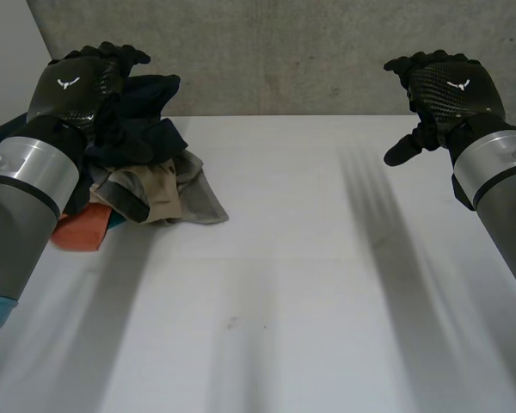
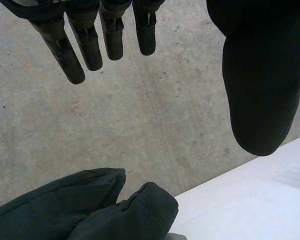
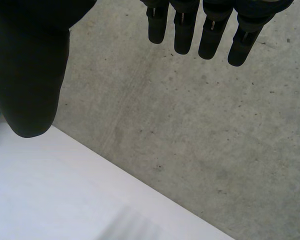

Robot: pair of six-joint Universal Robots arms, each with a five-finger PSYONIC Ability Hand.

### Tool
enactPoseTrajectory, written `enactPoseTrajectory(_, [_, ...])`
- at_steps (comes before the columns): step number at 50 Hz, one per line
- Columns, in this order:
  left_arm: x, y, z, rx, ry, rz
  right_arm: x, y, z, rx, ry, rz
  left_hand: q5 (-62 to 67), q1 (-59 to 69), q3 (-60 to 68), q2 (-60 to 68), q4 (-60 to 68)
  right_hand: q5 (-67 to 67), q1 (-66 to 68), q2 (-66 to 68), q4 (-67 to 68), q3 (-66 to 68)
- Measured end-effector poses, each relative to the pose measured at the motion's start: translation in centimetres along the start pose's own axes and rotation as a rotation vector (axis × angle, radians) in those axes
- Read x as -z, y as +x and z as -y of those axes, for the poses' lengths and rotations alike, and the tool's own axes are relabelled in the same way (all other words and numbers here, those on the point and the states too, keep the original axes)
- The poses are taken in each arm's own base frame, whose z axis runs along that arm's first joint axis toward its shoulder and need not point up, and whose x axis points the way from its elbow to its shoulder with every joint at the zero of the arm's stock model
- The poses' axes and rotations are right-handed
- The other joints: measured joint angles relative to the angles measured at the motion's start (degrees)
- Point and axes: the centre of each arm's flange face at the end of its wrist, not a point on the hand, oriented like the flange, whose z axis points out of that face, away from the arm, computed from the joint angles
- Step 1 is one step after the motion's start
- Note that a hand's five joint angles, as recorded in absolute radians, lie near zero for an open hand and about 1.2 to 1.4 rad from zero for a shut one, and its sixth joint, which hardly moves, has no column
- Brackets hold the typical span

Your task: Fold the laundry.

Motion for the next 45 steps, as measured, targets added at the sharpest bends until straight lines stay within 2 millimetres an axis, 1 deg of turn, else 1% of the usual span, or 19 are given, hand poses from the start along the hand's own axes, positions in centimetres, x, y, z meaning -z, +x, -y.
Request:
enactPoseTrajectory(4, [0.0, -0.2, 0.3, -0.001, 0.002, 0.007, 0.1, 0.0, 0.2, 0.002, 0.006, -0.002, -3.0, -3.69, -3.67, -3.97, -4.29, -3.0, -2.19, -2.86, -3.33, -3.24])
enactPoseTrajectory(15, [0.0, -0.6, 0.9, -0.004, 0.021, 0.023, 0.2, 0.1, 0.3, 0.005, 0.008, -0.006, -3.0, -3.69, -3.68, -4.01, -4.29, -3.01, -2.28, -3.12, -3.87, -3.52])
enactPoseTrajectory(19, [-0.3, -1.2, 1.1, -0.009, 0.029, 0.039, 0.2, 0.1, 0.2, 0.005, 0.005, -0.005, -3.0, -3.69, -3.68, -4.01, -4.29, -3.0, -2.28, -3.12, -3.87, -3.52])
enactPoseTrajectory(23, [-2.0, -3.9, 0.6, -0.047, 0.028, 0.114, 0.2, 0.1, 0.2, 0.006, 0.003, -0.003, -3.0, -3.69, -3.68, -4.01, -4.29, -3.01, -2.28, -3.12, -3.87, -3.52])
enactPoseTrajectory(25, [-3.0, -5.5, -0.2, -0.075, 0.016, 0.155, 0.2, 0.1, 0.1, 0.006, 0.002, -0.001, -3.0, -3.69, -3.68, -4.01, -4.29, -3.01, -2.28, -3.12, -3.87, -3.48])
enactPoseTrajectory(27, [-4.3, -7.6, -1.4, -0.112, -0.002, 0.202, 0.3, 0.1, 0.1, 0.006, 0.0, 0.002, -3.0, -3.69, -3.68, -4.01, -4.29, -3.0, -2.28, -3.12, -3.87, -3.52])
enactPoseTrajectory(28, [-4.7, -8.2, -1.8, -0.124, -0.006, 0.215, 0.3, 0.0, 0.1, 0.006, -0.001, 0.002, -3.0, -3.69, -3.68, -4.01, -4.29, -3.01, -2.28, -3.12, -3.87, -3.52])
enactPoseTrajectory(29, [-5.5, -9.4, -2.6, -0.148, -0.012, 0.241, 0.3, 0.0, 0.0, 0.006, -0.003, 0.004, -3.0, -3.69, -3.68, -4.01, -4.29, -3.01, -2.28, -3.12, -3.87, -3.48])
enactPoseTrajectory(30, [-5.9, -10.0, -3.1, -0.159, -0.016, 0.252, 0.3, 0.0, 0.0, 0.006, -0.004, 0.006, -3.0, -3.69, -3.68, -4.01, -4.29, -3.01, -2.28, -3.12, -3.87, -3.48])
enactPoseTrajectory(31, [-6.7, -11.1, -4.0, -0.181, -0.023, 0.271, 0.4, -0.1, 0.0, 0.006, -0.004, 0.007, -3.0, -3.69, -3.68, -4.01, -4.29, -3.0, -2.28, -3.12, -3.87, -3.52])
enactPoseTrajectory(32, [-7.1, -11.6, -4.4, -0.19, -0.025, 0.28, 0.4, -0.1, 0.0, 0.007, -0.005, 0.008, -3.0, -3.69, -3.68, -4.01, -4.29, -3.0, -2.28, -3.12, -3.87, -3.52])
enactPoseTrajectory(33, [-7.9, -12.7, -5.5, -0.211, -0.036, 0.297, 0.4, -0.1, 0.0, 0.008, -0.005, 0.009, -3.0, -3.69, -3.68, -4.01, -4.29, -3.01, -2.28, -3.12, -3.87, -3.52])
enactPoseTrajectory(37, [-9.7, -15.3, -8.5, -0.26, -0.069, 0.336, 0.5, -0.1, 0.0, 0.016, -0.004, 0.01, -2.99, -3.64, -3.63, -3.94, -4.24, -3.0, -2.28, -3.12, -3.87, -3.52])
enactPoseTrajectory(40, [-10.7, -16.7, -10.4, -0.289, -0.093, 0.355, 0.5, -0.1, -0.1, 0.028, -0.005, 0.009, 3.04, 3.7, 2.61, 2.93, 2.65, -3.01, -2.28, -3.12, -3.87, -3.52])
enactPoseTrajectory(41, [-10.9, -16.9, -10.8, -0.295, -0.097, 0.358, 0.5, -0.1, -0.1, 0.031, -0.006, 0.009, 5.05, 6.33, 4.97, 5.21, 5.08, -2.99, -2.28, -3.12, -3.87, -3.48])
enactPoseTrajectory(42, [-11.1, -17.0, -11.0, -0.299, -0.099, 0.36, 0.5, -0.1, -0.1, 0.035, -0.006, 0.009, 11.71, 13.87, 12.53, 12.58, 12.66, -3.04, -2.28, -3.12, -3.87, -3.52])
enactPoseTrajectory(43, [-11.2, -17.1, -11.1, -0.303, -0.098, 0.361, 0.5, 0.0, -0.1, 0.038, -0.007, 0.008, 11.71, 13.87, 12.53, 12.58, 12.66, -3.01, -2.28, -3.12, -3.87, -3.52])
enactPoseTrajectory(44, [-11.4, -17.1, -11.1, -0.306, -0.092, 0.359, 0.6, 0.0, -0.1, 0.044, -0.007, 0.007, 25.91, 33.95, 29.83, 30.09, 28.89, -3.02, -2.28, -3.12, -3.87, -3.52])
enactPoseTrajectory(45, [-11.5, -16.9, -10.7, -0.308, -0.081, 0.357, 0.6, 0.0, -0.1, 0.05, -0.007, 0.007, 36.99, 43.57, 40.68, 41.07, 41.07, -3.01, -2.28, -3.12, -3.87, -3.52])
